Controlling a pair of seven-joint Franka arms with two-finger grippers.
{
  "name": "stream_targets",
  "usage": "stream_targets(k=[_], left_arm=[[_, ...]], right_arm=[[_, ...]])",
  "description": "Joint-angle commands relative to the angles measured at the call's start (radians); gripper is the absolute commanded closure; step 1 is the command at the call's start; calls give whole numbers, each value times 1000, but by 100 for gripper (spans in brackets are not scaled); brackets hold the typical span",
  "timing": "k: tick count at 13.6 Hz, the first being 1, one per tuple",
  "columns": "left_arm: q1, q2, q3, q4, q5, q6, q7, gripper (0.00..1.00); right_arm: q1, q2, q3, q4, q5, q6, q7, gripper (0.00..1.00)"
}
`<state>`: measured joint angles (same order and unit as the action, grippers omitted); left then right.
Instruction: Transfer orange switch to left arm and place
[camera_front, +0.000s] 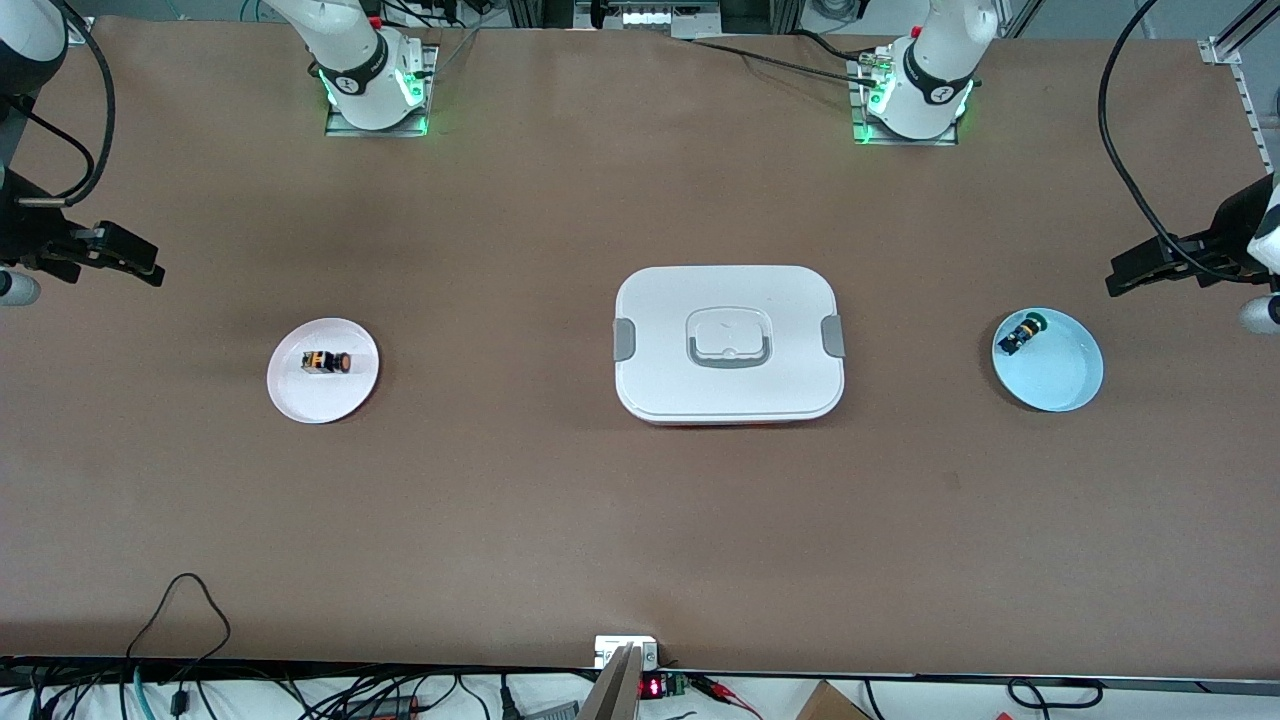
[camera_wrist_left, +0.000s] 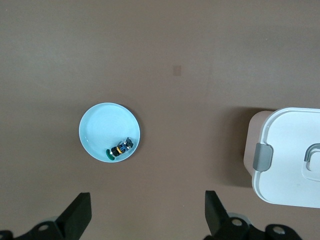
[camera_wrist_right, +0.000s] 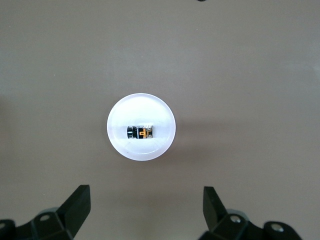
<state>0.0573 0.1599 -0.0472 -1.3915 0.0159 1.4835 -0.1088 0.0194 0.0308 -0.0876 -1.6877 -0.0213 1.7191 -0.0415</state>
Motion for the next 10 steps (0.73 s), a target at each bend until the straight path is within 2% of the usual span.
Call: stream_targets(k=[1,10], left_arm=[[7,-13,-2,-3,-17,1,6,0],[7,-13,-2,-3,-14,1,8,0]], right_arm=[[2,5,3,25,-5,-36,-9,0],[7,50,3,28,1,-41,-28,0]])
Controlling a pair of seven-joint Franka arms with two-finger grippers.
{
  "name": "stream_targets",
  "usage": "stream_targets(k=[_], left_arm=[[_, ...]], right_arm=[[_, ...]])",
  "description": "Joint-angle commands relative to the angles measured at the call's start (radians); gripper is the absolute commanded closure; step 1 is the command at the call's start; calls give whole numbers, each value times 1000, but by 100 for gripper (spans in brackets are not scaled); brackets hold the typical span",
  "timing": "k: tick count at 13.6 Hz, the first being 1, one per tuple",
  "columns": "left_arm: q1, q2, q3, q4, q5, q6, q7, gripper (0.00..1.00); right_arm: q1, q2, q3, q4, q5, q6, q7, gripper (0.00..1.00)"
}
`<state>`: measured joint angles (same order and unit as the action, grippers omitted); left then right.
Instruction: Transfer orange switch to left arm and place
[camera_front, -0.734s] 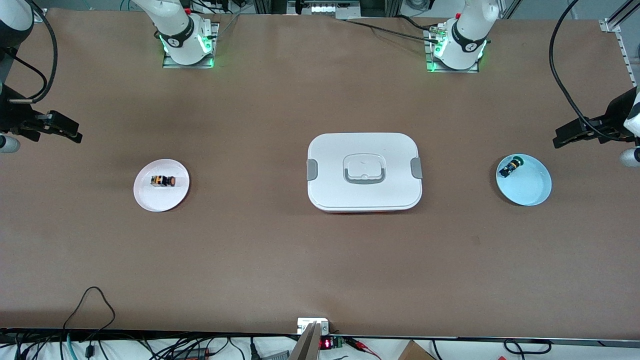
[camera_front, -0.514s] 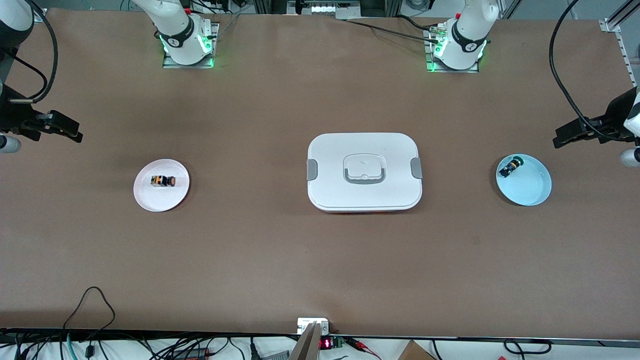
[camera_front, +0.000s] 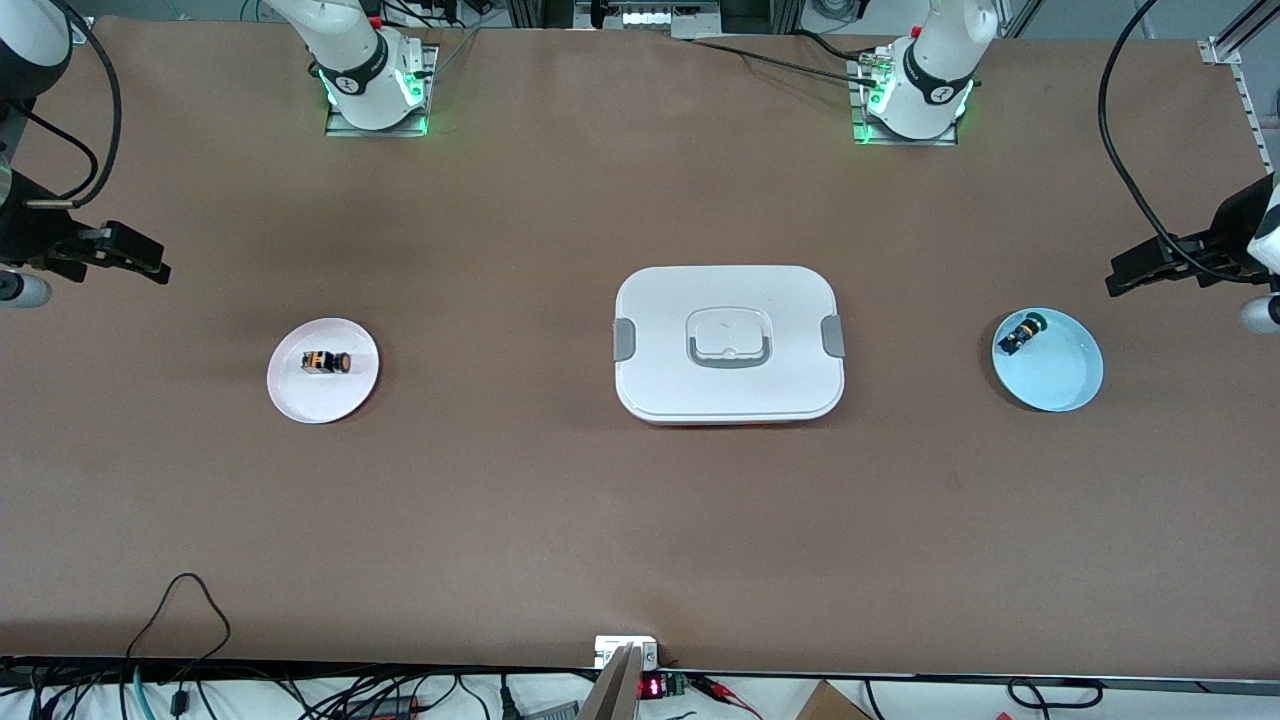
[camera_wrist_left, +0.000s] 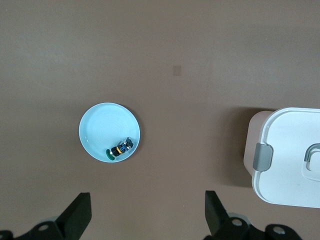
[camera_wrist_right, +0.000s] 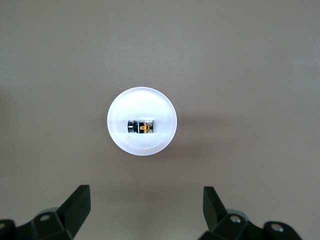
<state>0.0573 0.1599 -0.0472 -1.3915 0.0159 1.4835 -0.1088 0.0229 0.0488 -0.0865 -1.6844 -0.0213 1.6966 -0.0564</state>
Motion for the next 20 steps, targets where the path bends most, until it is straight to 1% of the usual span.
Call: stream_targets(k=[1,3,5,9,10,11,13,17,18,20], left_arm=[[7,-11,-3,-3,-14,1,6,0],[6,-13,-11,-3,-7,0,4,0],[6,-13,-17,-1,-4,-2,3,0],[7,-11,-13,-3,-13,-2,6,0],[6,-4,-11,-14,-13,-2,6,0],[7,1,-10,-14,-14,-5,4,0],[7,1,-10,-5,-14,-28,3,0],[7,0,-6,-1,-13,-42,3,0],[7,0,-6,-1,-8,-42,4,0],[7,0,-6,-1,-7,-61,6,0]], right_arm=[[8,49,2,25,-2,-14,-13,0],[20,84,2,22,-5,0,0,0],[14,129,2,12,-3,53,-2,0],[29,249,2,-3,-5,66,-3,0],[35,267,2,-26,0,89,-3,0],[35,270,2,-75,1,145,0,0],[35,267,2,-209,4,309,6,0],[41,270,5,-401,3,594,15,0],[43,270,5,-428,3,641,20,0],[43,278,8,-436,3,669,50,0]])
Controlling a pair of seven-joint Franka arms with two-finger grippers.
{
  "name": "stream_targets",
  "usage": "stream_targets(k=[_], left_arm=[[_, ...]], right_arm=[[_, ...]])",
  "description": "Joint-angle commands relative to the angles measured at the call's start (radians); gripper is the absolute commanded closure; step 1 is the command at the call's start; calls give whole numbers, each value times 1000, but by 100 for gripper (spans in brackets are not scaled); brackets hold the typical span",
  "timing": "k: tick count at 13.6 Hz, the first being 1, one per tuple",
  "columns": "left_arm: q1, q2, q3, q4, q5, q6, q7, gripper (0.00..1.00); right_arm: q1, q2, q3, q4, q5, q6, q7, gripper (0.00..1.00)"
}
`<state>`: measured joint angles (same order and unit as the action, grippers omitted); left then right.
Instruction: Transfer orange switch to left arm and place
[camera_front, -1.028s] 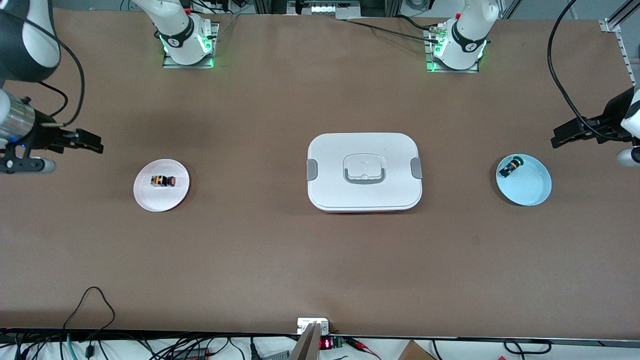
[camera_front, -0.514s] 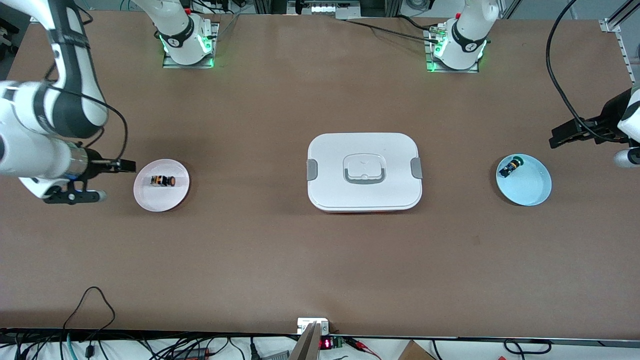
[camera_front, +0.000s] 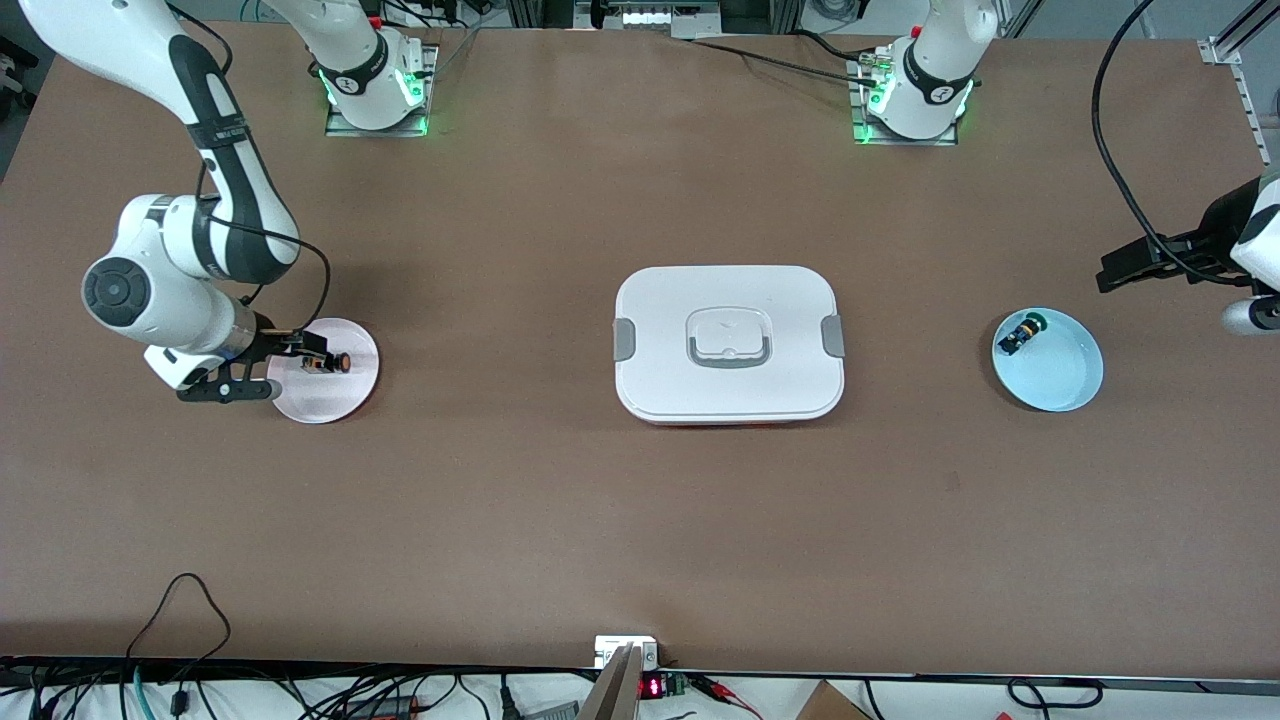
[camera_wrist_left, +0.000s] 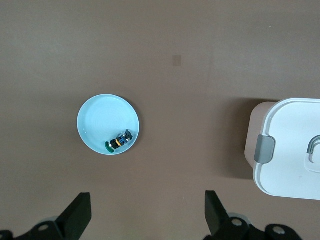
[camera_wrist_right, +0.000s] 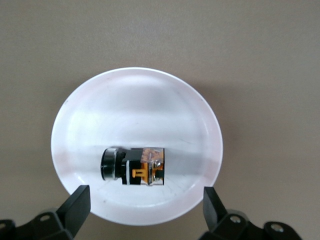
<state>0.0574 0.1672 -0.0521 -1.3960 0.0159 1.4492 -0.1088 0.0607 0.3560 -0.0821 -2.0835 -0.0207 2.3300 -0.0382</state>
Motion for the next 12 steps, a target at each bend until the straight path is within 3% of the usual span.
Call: stream_targets(k=[1,6,12], left_arm=[[7,-8,-2,5,-5,-29,6,0],[7,-6,-3,5,-5,-30,6,0],[7,-6,-3,5,-5,-30,4,0]], right_arm=[[5,-14,5,-38,2,61,32,0],[2,50,5,-43,4,156,41,0],[10,72,7,-43,4,166,61,0]])
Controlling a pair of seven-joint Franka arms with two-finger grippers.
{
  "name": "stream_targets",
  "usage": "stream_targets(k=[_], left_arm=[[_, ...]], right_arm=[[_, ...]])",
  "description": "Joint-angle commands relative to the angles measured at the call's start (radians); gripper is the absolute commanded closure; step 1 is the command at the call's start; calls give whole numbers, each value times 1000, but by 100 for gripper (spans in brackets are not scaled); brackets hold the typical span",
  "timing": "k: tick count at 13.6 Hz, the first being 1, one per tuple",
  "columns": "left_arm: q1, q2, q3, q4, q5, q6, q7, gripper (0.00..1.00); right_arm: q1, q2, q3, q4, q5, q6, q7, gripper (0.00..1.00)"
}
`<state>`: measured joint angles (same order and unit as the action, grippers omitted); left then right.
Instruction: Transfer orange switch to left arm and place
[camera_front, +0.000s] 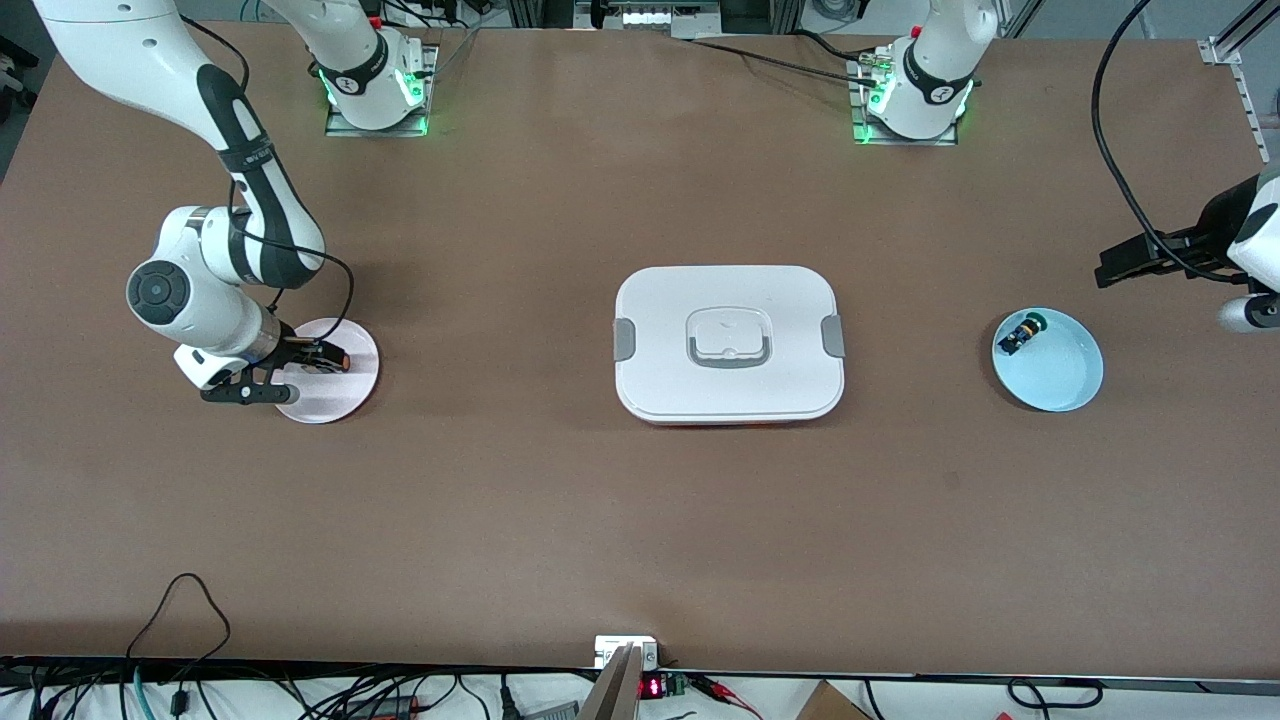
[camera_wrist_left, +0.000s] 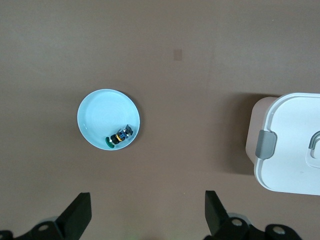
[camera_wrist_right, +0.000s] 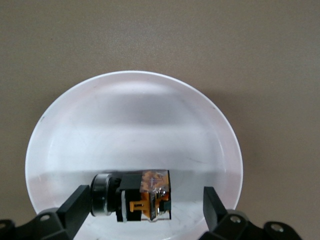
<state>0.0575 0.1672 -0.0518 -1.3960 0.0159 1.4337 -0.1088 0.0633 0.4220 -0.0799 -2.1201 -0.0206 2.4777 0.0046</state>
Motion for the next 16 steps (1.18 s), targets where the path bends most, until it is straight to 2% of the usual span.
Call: stream_targets(k=[1,4,5,10,12,15,16], left_arm=[[7,-6,-3,5,-7,-15,4,0],[10,-8,0,21,-17,-68,4,0],[11,-8,1,66,-16,-93,4,0],[13,-8,15,167,1,-102,18,0],[30,-8,23,170,-16,-102,43,0],[99,-3,67,154,-201,-131,78,0],[110,0,104,150,-279,-160,87,0]], right_arm=[[22,9,5,-6,5,23,20,0],[29,18,5,-6,7,24,20,0],[27,18,5,-6,7,24,18,0],[23,38,5,-8,5,30,2,0],[23,40,5,-9,5,32,2,0],[23,46,5,-8,5,32,0,1],[23,47,5,-8,5,32,0,6]])
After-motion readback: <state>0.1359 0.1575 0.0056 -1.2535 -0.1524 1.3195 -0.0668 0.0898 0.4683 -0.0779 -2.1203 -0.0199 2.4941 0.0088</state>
